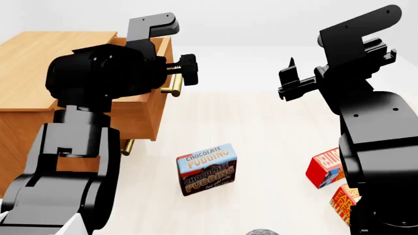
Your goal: Put the bowl in the top drawer of the cabinet.
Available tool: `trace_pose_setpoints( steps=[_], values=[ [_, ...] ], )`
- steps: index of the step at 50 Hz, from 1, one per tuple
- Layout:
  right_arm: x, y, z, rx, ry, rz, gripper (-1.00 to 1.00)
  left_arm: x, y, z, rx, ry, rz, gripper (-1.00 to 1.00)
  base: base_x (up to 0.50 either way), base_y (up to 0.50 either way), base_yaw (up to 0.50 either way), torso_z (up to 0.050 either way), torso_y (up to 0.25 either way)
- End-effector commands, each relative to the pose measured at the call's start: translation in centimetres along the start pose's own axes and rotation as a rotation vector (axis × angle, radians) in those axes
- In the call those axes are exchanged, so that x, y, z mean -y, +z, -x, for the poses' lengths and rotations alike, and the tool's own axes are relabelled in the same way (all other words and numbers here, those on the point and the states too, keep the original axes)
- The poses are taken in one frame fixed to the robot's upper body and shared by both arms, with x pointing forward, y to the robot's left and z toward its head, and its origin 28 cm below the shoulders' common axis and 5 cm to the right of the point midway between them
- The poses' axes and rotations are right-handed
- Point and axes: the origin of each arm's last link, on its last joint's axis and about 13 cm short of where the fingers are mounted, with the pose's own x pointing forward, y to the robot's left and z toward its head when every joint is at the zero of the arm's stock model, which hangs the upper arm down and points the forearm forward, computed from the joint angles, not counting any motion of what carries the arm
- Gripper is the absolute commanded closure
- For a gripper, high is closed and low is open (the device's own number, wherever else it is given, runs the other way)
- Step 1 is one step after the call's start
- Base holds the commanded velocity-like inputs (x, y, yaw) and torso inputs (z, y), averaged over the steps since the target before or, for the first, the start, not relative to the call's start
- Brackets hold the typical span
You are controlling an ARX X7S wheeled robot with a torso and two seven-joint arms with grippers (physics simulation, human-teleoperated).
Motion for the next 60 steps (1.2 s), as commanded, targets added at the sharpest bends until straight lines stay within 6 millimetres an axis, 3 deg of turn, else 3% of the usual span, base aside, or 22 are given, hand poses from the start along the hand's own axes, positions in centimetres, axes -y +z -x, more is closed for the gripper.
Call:
trace_pose_setpoints(
  steps=[1,18,42,49,60],
  values=[
    [0.2,0.0,0.2,0.003,-0.001,-0.005,-1.0,2.6,-1.2,1.2,-0.044,-0.174,0.012,-1.0,0.0,0.0,0.0,0.0,0.0],
    [0.2,-0.3,0.5,0.002,0.012,-0.021,-1.0,5.0,-1.8,2.4,-0.048,-0.246,-0.007,-1.0,0.0,0.0,0.0,0.0,0.002],
    [-0.3,-3.0,1.9,-0.004,0.047,-0.116,-1.0,7.5,-2.9,3.4,-0.011,-0.311,-0.042,-1.0,0.0,0.0,0.0,0.0,0.003],
    [-0.4,-3.7,2.1,-0.018,0.052,-0.117,-1.0,8.3,-2.5,4.7,0.014,-0.41,0.039,-1.0,0.0,0.0,0.0,0.0,0.005],
    [-0.3,-4.3,2.0,-0.033,0.043,-0.124,-1.0,7.9,-1.0,7.1,0.103,-0.566,0.166,-1.0,0.0,0.0,0.0,0.0,0.008]
  ],
)
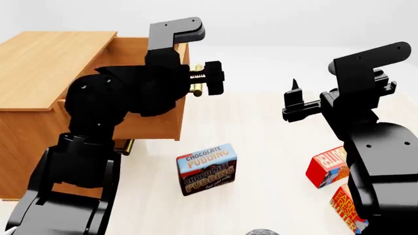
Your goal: Put the bowl in the top drawer of the cabinet.
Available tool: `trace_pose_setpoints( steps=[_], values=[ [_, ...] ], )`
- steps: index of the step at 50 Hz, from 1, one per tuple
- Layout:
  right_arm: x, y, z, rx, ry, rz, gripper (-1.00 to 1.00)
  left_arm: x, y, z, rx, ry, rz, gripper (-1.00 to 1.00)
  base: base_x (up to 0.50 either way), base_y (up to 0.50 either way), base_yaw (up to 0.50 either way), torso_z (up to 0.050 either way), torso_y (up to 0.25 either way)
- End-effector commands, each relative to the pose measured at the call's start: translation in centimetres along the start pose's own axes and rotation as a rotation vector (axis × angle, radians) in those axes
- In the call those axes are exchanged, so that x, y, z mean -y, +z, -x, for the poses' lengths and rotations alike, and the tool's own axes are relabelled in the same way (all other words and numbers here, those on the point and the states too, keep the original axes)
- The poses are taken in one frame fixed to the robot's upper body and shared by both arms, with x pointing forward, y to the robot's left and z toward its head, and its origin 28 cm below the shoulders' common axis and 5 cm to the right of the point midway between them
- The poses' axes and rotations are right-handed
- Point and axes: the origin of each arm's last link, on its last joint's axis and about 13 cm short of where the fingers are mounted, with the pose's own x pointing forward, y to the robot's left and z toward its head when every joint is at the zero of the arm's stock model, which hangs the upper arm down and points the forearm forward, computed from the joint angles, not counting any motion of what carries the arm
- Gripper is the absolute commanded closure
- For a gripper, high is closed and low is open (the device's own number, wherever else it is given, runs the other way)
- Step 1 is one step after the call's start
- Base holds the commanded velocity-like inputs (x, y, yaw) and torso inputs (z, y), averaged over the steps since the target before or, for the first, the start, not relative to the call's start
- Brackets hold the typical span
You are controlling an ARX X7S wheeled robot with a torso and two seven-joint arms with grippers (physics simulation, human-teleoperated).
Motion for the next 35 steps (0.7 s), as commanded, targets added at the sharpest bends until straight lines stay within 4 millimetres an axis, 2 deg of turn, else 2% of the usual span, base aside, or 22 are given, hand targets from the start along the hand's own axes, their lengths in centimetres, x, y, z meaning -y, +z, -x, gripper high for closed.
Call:
trace_pose_setpoints(
  steps=[1,15,22,35],
  values=[
    [0.0,-0.8,0.0,-0.015,0.0,-0.01,-1.0,2.8,2.0,4.2,0.069,-0.548,0.195,-1.0,0.0,0.0,0.0,0.0,0.0],
    [0.0,-0.9,0.2,-0.018,0.003,-0.007,-1.0,1.0,4.2,5.7,0.137,-0.607,0.318,-1.0,0.0,0.0,0.0,0.001,0.005],
    [0.0,-0.9,0.0,-0.021,0.006,-0.005,-1.0,0.0,5.6,7.7,0.179,-0.652,0.376,-1.0,0.0,0.0,0.0,0.0,0.003],
    [-0.2,-0.7,0.0,-0.02,0.008,0.002,-1.0,-1.2,6.3,11.6,0.298,-0.641,0.347,-1.0,0.0,0.0,0.0,0.0,0.0]
  ],
)
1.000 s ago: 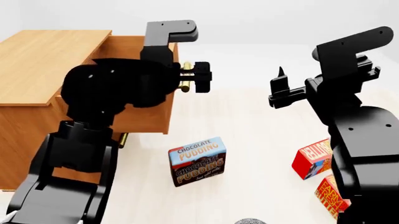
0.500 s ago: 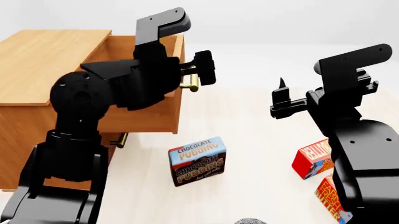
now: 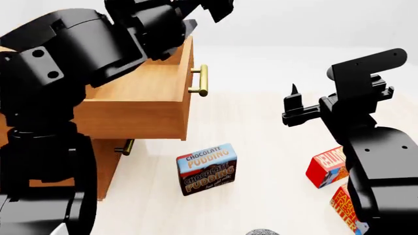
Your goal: Put the bowl in the top drawer of the cabinet.
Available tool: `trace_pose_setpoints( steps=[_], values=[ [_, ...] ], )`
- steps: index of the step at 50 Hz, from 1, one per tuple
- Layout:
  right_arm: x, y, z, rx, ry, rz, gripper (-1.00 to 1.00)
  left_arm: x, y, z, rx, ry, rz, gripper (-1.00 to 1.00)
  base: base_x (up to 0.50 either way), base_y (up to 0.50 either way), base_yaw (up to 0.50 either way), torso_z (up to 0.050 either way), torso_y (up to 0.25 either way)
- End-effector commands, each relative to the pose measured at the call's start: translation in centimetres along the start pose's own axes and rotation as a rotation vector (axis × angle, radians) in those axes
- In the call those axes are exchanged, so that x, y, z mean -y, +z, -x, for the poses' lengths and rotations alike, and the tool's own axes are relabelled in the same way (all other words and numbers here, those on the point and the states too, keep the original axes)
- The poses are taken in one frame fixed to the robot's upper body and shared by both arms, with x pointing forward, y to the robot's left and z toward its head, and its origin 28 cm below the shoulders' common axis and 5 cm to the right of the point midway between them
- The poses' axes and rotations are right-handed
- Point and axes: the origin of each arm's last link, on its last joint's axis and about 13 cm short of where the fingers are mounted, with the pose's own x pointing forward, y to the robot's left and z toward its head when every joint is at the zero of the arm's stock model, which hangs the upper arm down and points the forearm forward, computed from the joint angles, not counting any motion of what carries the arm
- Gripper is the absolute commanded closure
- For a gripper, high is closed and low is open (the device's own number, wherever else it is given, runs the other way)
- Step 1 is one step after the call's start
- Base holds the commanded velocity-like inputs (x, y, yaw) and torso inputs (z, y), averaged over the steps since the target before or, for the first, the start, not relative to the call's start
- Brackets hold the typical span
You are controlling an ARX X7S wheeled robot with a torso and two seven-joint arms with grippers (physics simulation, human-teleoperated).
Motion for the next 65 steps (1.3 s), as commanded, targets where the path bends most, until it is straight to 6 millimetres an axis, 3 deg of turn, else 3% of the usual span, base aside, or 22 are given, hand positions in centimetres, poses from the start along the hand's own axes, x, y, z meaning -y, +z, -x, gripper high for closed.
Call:
trace_pose_setpoints(
  steps=[1,8,14,24,40,46,60,65],
  values=[
    [-0.1,0.1,-0.1,-0.001,0.002,0.003,-1.0,1.6,1.4,3.4,0.078,-0.082,-0.012,-1.0,0.0,0.0,0.0,0.0,0.0],
    [-0.1,0.8,0.2,0.018,-0.019,0.006,-1.0,0.3,-0.8,5.1,0.012,-0.004,-0.079,-1.0,0.0,0.0,0.0,0.0,0.0],
    [0.4,1.6,0.8,0.052,-0.072,0.03,-1.0,-1.5,-4.7,7.2,-0.081,0.012,-0.174,-1.0,0.0,0.0,0.0,0.0,0.0],
    [0.8,1.5,0.5,0.014,-0.159,0.108,-1.0,-3.5,-9.1,10.0,-0.177,0.002,-0.223,-1.0,0.0,0.0,0.0,0.0,0.0],
    [0.3,1.3,-0.1,-0.004,-0.169,0.165,-1.0,-6.5,-13.4,10.6,-0.329,-0.006,-0.199,-1.0,0.0,0.0,0.0,0.0,0.0],
    [0.3,0.9,-0.1,-0.01,-0.165,0.162,-1.0,-7.5,-16.1,10.3,-0.419,0.036,-0.175,-1.0,0.0,0.0,0.0,0.0,0.0],
    [0.1,0.3,-0.4,-0.017,-0.132,0.132,-1.0,-8.5,-18.8,9.5,-0.512,0.079,-0.119,-1.0,0.0,0.0,0.0,0.0,0.0],
    [-0.1,0.4,-0.3,-0.012,-0.104,0.114,-1.0,-8.7,-20.8,9.6,-0.581,0.07,-0.135,-1.0,0.0,0.0,0.0,0.0,0.0]
  ],
)
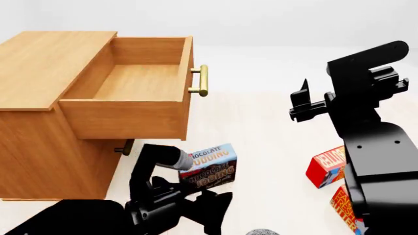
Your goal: Put the bowl in the top drawer of the cabinet.
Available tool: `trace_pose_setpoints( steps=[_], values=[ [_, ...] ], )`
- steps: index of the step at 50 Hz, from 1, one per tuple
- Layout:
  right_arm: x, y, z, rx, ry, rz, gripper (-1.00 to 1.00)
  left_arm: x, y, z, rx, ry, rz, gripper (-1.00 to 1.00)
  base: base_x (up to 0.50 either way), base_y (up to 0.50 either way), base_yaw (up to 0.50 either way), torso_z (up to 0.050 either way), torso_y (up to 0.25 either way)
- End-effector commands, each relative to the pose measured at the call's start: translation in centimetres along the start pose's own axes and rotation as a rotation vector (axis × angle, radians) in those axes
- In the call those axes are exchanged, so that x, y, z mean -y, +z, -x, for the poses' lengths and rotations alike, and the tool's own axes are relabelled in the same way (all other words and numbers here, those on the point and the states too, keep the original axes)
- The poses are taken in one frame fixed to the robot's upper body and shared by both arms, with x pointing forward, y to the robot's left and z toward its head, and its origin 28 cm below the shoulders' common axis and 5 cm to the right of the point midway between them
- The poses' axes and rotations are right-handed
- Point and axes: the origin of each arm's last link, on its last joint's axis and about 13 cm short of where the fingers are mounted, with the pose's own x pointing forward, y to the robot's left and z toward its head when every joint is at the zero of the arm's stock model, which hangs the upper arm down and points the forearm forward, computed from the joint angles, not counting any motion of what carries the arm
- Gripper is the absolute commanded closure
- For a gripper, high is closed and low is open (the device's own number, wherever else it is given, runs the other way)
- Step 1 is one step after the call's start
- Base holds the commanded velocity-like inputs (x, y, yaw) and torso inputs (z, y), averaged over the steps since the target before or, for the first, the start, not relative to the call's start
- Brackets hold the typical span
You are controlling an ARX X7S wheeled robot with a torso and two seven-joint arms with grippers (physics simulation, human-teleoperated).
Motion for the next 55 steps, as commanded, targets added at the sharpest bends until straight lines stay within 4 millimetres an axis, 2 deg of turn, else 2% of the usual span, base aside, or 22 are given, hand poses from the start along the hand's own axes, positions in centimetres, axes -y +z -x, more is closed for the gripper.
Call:
trace_pose_setpoints(
  steps=[1,10,21,33,55],
  values=[
    [-0.4,-0.2,0.0,0.0,0.051,-0.041,-1.0,0.0,-3.1,-1.4,-0.116,-0.018,-0.006,-1.0,0.0,0.0,0.0,0.0,0.0],
    [-0.7,-0.4,0.1,0.002,0.073,-0.044,-1.0,0.4,-5.6,-1.6,-0.201,-0.069,-0.067,-1.0,0.0,0.0,0.0,0.0,0.0],
    [-0.7,-0.8,0.2,-0.006,0.075,-0.058,-1.0,0.5,-6.1,-2.0,-0.226,-0.053,-0.073,-1.0,0.0,0.0,0.0,0.0,0.0],
    [-1.1,-1.3,0.4,0.004,0.089,-0.058,-1.0,0.8,-5.6,-3.8,-0.238,-0.005,-0.085,-1.0,0.0,0.0,0.0,0.0,0.0],
    [-0.9,-0.9,1.5,0.054,0.093,-0.092,-1.0,1.2,-7.6,-6.3,-0.324,0.034,-0.11,-1.0,0.0,0.0,0.0,0.0,0.0]
  ],
)
